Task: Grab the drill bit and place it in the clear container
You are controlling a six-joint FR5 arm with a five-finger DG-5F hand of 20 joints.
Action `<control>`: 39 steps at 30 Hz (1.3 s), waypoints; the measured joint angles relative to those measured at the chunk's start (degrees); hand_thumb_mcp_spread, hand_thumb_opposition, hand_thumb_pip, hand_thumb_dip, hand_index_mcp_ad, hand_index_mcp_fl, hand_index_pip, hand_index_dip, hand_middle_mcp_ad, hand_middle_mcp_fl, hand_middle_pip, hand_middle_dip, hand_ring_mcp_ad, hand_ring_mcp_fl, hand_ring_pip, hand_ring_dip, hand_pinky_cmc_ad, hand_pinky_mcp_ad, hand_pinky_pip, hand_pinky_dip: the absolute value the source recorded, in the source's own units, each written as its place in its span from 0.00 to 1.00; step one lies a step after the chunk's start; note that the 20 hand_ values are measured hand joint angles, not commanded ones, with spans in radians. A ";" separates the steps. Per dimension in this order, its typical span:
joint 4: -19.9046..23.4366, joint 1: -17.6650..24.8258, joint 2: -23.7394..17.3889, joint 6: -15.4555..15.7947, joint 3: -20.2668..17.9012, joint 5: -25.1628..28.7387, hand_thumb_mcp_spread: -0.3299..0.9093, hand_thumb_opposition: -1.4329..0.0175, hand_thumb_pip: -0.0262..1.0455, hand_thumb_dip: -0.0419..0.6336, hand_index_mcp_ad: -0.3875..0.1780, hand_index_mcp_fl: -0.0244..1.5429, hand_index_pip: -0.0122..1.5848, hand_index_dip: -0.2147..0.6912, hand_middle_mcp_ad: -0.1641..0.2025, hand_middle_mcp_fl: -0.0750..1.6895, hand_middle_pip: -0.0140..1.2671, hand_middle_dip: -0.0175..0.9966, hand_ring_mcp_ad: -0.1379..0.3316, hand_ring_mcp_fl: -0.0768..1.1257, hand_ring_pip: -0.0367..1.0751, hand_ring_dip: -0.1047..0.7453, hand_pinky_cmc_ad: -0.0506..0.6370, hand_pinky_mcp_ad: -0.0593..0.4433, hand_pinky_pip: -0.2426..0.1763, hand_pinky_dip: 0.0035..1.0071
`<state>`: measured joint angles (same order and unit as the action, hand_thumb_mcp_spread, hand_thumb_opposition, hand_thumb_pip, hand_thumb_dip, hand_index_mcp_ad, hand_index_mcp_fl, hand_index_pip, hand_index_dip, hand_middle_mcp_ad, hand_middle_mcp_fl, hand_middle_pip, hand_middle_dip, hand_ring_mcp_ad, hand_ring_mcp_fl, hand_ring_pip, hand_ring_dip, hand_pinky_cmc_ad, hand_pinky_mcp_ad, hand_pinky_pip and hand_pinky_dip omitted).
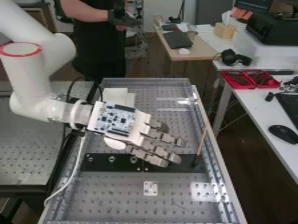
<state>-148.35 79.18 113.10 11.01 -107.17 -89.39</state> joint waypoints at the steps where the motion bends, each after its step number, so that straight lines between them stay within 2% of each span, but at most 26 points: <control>1: 0.27 -0.10 0.20 -0.09 0.07 -0.07 0.60 0.43 0.65 0.41 0.71 0.13 0.62 0.53 0.69 0.05 0.12 0.11 0.71 0.08 0.10 0.12 0.35 0.38 0.36 0.20; 5: 2.34 -1.01 1.73 -0.64 0.87 -0.67 0.62 0.42 0.65 0.44 0.69 0.12 0.75 0.52 0.69 0.06 0.12 0.13 0.70 0.08 0.10 0.12 0.35 0.38 0.35 0.19; 7: 2.71 -1.47 2.41 -0.92 1.34 -1.10 0.64 0.41 0.62 0.44 0.67 0.12 0.79 0.54 0.69 0.07 0.12 0.14 0.71 0.08 0.11 0.12 0.35 0.38 0.35 0.19; 15: 4.17 -3.57 5.55 -1.02 3.73 -3.27 0.70 0.40 0.53 0.43 0.64 0.13 0.87 0.60 0.69 0.07 0.12 0.15 0.70 0.08 0.11 0.12 0.38 0.38 0.35 0.18; 20: 5.63 -4.27 6.88 -1.46 4.48 -4.02 0.71 0.40 0.52 0.44 0.62 0.13 0.87 0.60 0.69 0.10 0.12 0.17 0.70 0.08 0.11 0.12 0.39 0.38 0.35 0.18; 26: 6.69 -4.00 7.74 0.89 5.11 -3.51 0.71 0.40 0.52 0.43 0.62 0.14 0.86 0.60 0.69 0.10 0.12 0.17 0.70 0.08 0.11 0.12 0.42 0.39 0.35 0.18; 31: 7.05 -3.76 9.19 0.22 6.48 -3.06 0.71 0.40 0.52 0.43 0.62 0.14 0.82 0.58 0.70 0.10 0.12 0.17 0.69 0.08 0.11 0.12 0.42 0.38 0.36 0.18; 39: 5.77 -3.73 11.41 3.44 9.26 -3.37 0.71 0.40 0.51 0.44 0.60 0.18 0.81 0.56 0.70 0.11 0.12 0.17 0.69 0.09 0.11 0.12 0.43 0.39 0.36 0.18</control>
<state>-142.58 75.45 124.51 14.44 -97.92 -92.76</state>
